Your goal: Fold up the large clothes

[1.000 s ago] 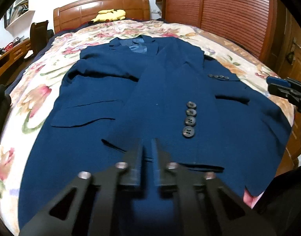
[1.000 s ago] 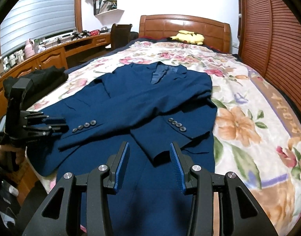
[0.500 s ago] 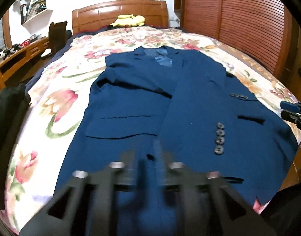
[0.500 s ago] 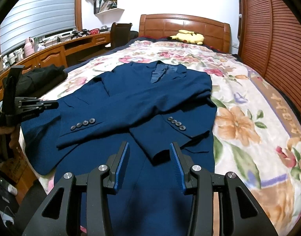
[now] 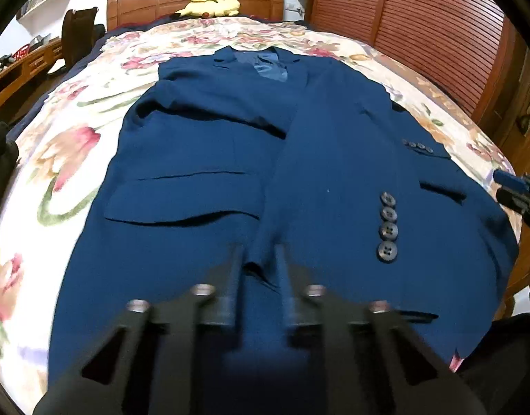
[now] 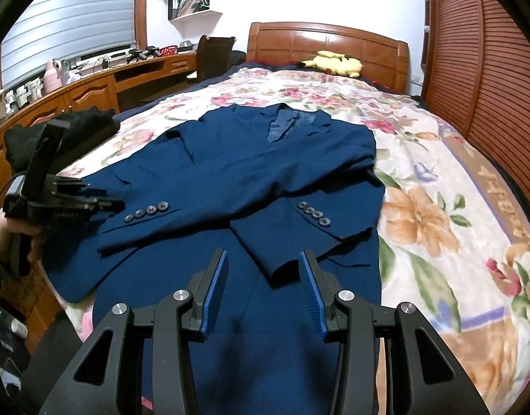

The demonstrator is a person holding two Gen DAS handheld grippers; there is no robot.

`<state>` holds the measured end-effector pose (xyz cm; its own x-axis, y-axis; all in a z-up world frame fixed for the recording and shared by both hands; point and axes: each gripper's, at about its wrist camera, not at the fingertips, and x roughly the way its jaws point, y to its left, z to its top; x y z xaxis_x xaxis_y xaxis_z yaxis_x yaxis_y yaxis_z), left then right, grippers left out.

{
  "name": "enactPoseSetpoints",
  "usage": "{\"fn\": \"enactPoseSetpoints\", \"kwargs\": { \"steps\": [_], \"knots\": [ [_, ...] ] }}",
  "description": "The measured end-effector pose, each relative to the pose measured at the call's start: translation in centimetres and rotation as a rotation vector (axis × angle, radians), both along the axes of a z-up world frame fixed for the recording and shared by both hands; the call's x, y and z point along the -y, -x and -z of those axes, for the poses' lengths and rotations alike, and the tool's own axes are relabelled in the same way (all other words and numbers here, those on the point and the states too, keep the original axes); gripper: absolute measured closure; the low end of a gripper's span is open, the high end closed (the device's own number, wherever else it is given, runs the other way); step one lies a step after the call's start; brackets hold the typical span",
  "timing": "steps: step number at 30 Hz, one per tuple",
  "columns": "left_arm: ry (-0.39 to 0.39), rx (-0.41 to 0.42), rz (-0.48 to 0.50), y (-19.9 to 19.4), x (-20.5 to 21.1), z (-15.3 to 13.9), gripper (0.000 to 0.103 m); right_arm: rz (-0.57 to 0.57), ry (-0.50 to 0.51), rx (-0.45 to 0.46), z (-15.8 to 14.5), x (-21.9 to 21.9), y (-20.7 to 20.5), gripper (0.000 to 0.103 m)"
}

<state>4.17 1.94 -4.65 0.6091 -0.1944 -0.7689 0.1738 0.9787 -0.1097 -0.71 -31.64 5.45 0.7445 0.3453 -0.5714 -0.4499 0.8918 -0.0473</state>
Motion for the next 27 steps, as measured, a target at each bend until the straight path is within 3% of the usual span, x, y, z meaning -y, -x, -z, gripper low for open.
{"fn": "enactPoseSetpoints", "kwargs": {
  "steps": [8,13,14,16,18,20,27],
  "knots": [
    [-0.03,0.14,-0.077,0.5,-1.6,-4.4,0.097,0.001,0.008,-0.007,0.1,-0.2,-0.4,0.059],
    [-0.045,0.172,-0.104,0.9,-2.4,-5.8,0.094,-0.006,0.016,-0.009,0.4,-0.4,-0.5,0.059],
    [-0.057,0.182,-0.115,1.2,-2.6,-5.9,0.09,-0.008,0.018,-0.009,0.4,-0.4,-0.4,0.059],
    [-0.072,0.208,-0.119,2.0,-3.0,-6.2,0.067,-0.009,0.021,-0.01,0.5,-0.5,-0.5,0.059],
    [-0.057,0.222,-0.113,2.6,-3.5,-6.3,0.034,-0.008,0.017,-0.01,0.5,-0.4,-0.4,0.059],
    [-0.048,0.235,-0.121,3.5,-4.3,-6.3,0.019,-0.007,0.018,-0.01,0.5,-0.4,-0.5,0.059],
    [-0.054,0.257,-0.148,6.9,-6.2,-5.6,0.019,-0.004,0.022,-0.012,0.8,-0.6,-0.8,0.059]
  ]
}}
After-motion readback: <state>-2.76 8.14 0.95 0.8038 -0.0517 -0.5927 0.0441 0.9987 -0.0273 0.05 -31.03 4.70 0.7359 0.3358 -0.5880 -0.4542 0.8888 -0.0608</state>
